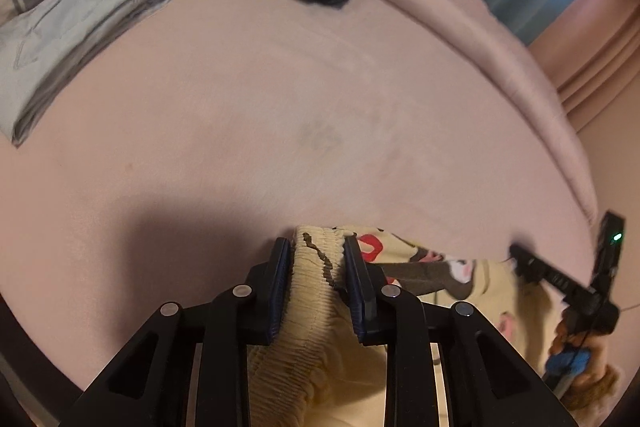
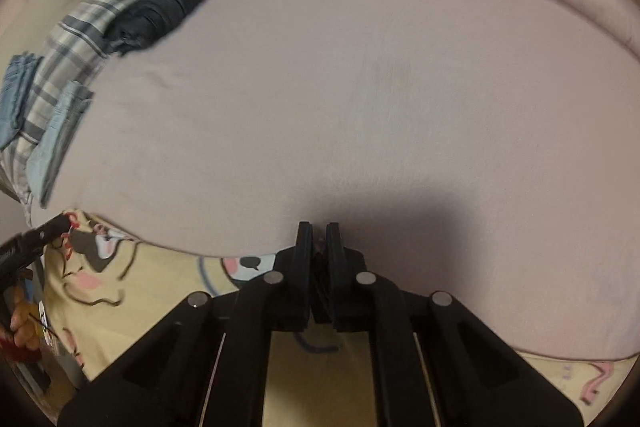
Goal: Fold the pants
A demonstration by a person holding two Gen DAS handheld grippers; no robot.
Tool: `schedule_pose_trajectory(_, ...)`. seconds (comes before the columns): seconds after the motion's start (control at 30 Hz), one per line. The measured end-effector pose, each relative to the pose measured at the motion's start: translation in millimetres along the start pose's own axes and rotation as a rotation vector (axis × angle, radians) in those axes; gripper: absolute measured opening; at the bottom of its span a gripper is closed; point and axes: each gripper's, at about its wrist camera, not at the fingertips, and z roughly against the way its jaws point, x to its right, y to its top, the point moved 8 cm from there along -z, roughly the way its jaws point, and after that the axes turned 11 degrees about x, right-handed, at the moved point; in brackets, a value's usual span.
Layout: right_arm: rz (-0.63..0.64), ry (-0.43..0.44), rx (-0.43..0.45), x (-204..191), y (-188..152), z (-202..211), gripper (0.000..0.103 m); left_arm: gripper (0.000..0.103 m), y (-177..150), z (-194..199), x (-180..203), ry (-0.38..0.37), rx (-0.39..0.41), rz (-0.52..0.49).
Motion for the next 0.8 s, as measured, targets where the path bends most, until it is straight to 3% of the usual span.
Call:
schedule_pose_trajectory(0.23,-0.012,-0.029,0.031,1.5,9.8,-4.1,0.000,0.028,-4.6,0.3,-2.6,-0.016,0.012,-0.034)
schedule_pose_trajectory(0.43,0.030,-0.073,0.053,6.9,12.9,6.9,0.001,0.028,1.8,5.3,-1.2,-0.042,0.007,-0.005)
schedule_pose_trajectory(0.53,0.038,-0.092,0.081,12.1,17.6,28.6,0.010,0.028,14.3,23.6,1.2,-0.022,0.055,-0.031)
schedule_pose_trajectory(0.63,0.037,-0.057,0.127,7.1,27.3,56.4,0.014,0.028,28.2,44.0,1.6,0.002,0.102,-0.029)
schedule_pose_trajectory(0.73,0.060,-0.025,0.125,-5.6,23.3,72.2,0.039,0.028,28.3,54.4,11.8,-0.041,0.092,-0.015)
schedule_pose_trajectory(0.8,0.064,0.014,0.110,-15.7,14.5,71.8,0.040,0.028,17.7,57.7,30.2,-0.115,0.086,-0.046)
